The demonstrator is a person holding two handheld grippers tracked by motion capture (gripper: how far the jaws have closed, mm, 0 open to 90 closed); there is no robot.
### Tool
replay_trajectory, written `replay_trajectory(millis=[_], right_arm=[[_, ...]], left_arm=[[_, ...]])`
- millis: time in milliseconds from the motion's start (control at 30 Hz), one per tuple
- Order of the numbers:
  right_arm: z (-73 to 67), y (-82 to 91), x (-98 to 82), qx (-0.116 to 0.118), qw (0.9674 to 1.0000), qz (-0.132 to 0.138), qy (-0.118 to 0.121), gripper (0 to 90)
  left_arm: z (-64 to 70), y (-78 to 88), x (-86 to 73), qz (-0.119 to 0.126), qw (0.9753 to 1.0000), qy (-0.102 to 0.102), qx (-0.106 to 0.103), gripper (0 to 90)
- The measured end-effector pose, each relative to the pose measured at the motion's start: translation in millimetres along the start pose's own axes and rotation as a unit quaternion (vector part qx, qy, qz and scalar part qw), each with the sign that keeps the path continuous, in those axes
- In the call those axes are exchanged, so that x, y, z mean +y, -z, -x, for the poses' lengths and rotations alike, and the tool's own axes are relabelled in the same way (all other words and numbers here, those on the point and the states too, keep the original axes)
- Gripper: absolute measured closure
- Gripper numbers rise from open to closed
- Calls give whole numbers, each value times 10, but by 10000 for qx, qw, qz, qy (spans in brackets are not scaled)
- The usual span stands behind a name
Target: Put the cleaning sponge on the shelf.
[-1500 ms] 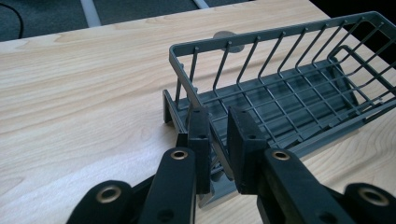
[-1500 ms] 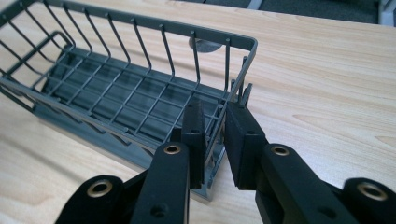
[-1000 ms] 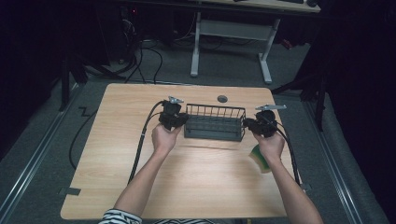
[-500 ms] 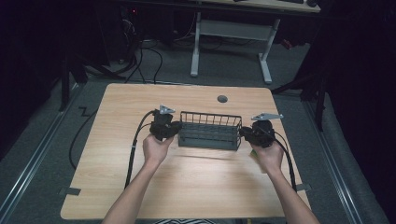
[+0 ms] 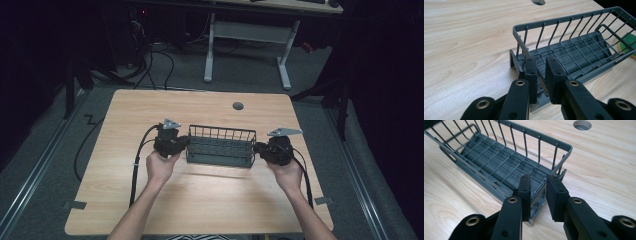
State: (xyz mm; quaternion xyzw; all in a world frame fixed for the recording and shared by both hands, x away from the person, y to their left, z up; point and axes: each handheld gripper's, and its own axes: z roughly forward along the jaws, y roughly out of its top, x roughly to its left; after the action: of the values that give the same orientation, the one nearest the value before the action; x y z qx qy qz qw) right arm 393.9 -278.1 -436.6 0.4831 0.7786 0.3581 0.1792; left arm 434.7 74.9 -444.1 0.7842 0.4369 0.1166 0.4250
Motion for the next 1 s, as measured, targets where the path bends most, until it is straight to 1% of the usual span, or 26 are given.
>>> replay_trajectory(millis=[67, 100, 167, 300, 367, 400, 433, 467, 500, 533, 567, 600, 633, 667, 767, 800, 833, 900, 933, 967, 1000], right_arm=[[3, 18, -31, 114, 9999, 48, -98, 744], [-9, 30, -36, 129, 9998, 26, -130, 744], [-77, 52, -42, 32, 10000, -28, -2, 742], [-98, 54, -46, 31, 10000, -25, 51, 734], [-95, 44, -52, 77, 10000, -3, 24, 687], [-95, 37, -55, 100, 9999, 24, 8, 658], [-99, 37, -63, 69, 10000, 71, -7, 644], [-102, 41, -73, 46, 9999, 131, -9, 642], [-92, 50, -105, -65, 9997, 248, -14, 597], [-74, 53, -115, -45, 9996, 261, -79, 564], [-60, 59, -121, -41, 9995, 283, -126, 540], [-60, 59, -121, -41, 9995, 283, -126, 540], [-9, 93, -153, -46, 9986, 462, -249, 506], [-9, 93, -153, -46, 9986, 462, -249, 506], [41, 137, -197, -40, 9977, 571, -359, 460], [52, 154, -211, -94, 9975, 607, -350, 452], [71, 198, -235, -200, 9971, 678, -284, 455], [79, 218, -247, -213, 9967, 721, -300, 467], [107, 250, -279, -223, 9955, 880, -263, 473], [130, 273, -307, -240, 9947, 953, -294, 475], [191, 303, -364, -237, 9941, 999, -342, 474]], left_arm=[[-12, 25, -24, 5, 10000, 32, -80, 805], [-10, 36, -33, 9, 10000, 16, -79, 805], [-6, 59, -42, -28, 10000, -19, -70, 804], [1, 92, -51, -90, 9999, -102, -45, 799], [2, 100, -62, -59, 9999, -127, -79, 792], [-2, 108, -71, -7, 9998, -146, -134, 769], [-3, 114, -81, 47, 9998, -136, -105, 725], [-24, 127, -99, 139, 9998, -85, -78, 677], [-49, 138, -115, 180, 9998, 17, -100, 591], [-77, 146, -130, 208, 9997, 93, -124, 556], [-96, 154, -140, 223, 9996, 122, -127, 521], [-117, 169, -154, 243, 9995, 147, -139, 521], [-135, 190, -168, 280, 9993, 179, -185, 465], [-141, 204, -176, 313, 9991, 183, -210, 465], [-163, 269, -216, 446, 9986, 142, -234, 419], [-169, 286, -233, 493, 9984, 161, -235, 407], [-180, 303, -253, 524, 9983, 138, -219, 392], [-200, 336, -304, 568, 9981, 117, -186, 388], [-212, 353, -336, 590, 9981, 101, -176, 385], [-223, 368, -367, 587, 9981, 107, -176, 384], [-233, 383, -399, 575, 9982, 88, -140, 381]])
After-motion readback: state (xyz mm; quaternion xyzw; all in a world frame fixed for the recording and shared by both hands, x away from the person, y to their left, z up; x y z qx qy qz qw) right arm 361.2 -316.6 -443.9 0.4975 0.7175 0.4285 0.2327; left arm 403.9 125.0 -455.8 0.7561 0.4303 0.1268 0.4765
